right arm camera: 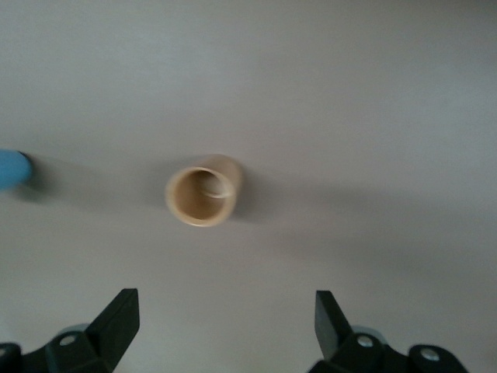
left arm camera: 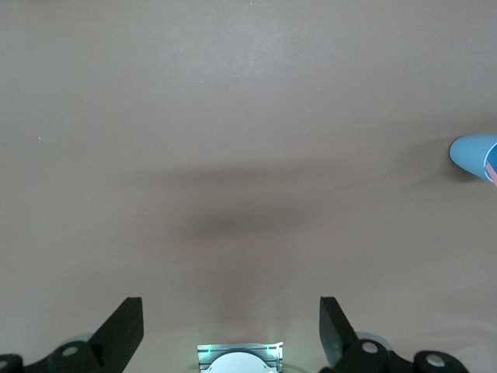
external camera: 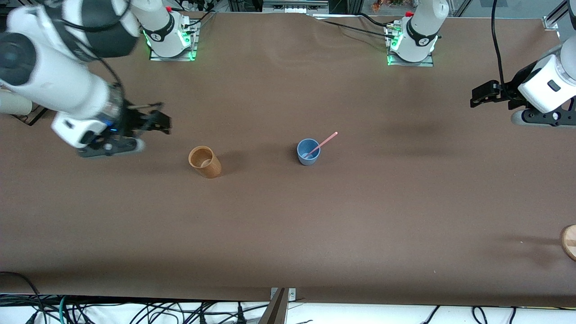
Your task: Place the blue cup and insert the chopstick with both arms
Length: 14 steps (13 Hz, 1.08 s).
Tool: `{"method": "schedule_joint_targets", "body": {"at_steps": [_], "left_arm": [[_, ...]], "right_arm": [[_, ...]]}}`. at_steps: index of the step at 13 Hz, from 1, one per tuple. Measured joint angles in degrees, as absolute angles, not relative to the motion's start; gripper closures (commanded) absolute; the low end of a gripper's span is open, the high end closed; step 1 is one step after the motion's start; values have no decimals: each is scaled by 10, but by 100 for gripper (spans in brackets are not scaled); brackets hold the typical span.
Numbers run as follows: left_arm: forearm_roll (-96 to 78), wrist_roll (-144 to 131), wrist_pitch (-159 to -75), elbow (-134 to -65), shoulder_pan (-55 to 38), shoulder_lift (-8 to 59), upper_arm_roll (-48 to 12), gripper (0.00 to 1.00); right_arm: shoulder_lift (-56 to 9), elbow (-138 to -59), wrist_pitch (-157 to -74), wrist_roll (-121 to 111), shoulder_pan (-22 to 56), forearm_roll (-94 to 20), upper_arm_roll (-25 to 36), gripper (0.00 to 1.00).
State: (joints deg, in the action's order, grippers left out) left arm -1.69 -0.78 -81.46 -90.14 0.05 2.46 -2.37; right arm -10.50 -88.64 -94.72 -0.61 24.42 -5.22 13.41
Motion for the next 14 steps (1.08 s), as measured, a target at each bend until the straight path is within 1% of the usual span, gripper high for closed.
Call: {"method": "schedule_joint_targets", "body": {"at_steps": [3, 5, 14], "left_arm": [[-17, -8, -815, -901, 1, 25, -24, 0], [-17, -8, -815, -901, 1, 26, -23, 0], [-17, -8, -815, -901, 6, 27, -22, 0]], "right_arm": [[-49, -954, -992, -97, 184, -2, 114, 0], [-30, -974, -1003, -116, 155, 11, 90, 0], [-18, -959, -974, -101, 148, 11, 76, 0]]}}
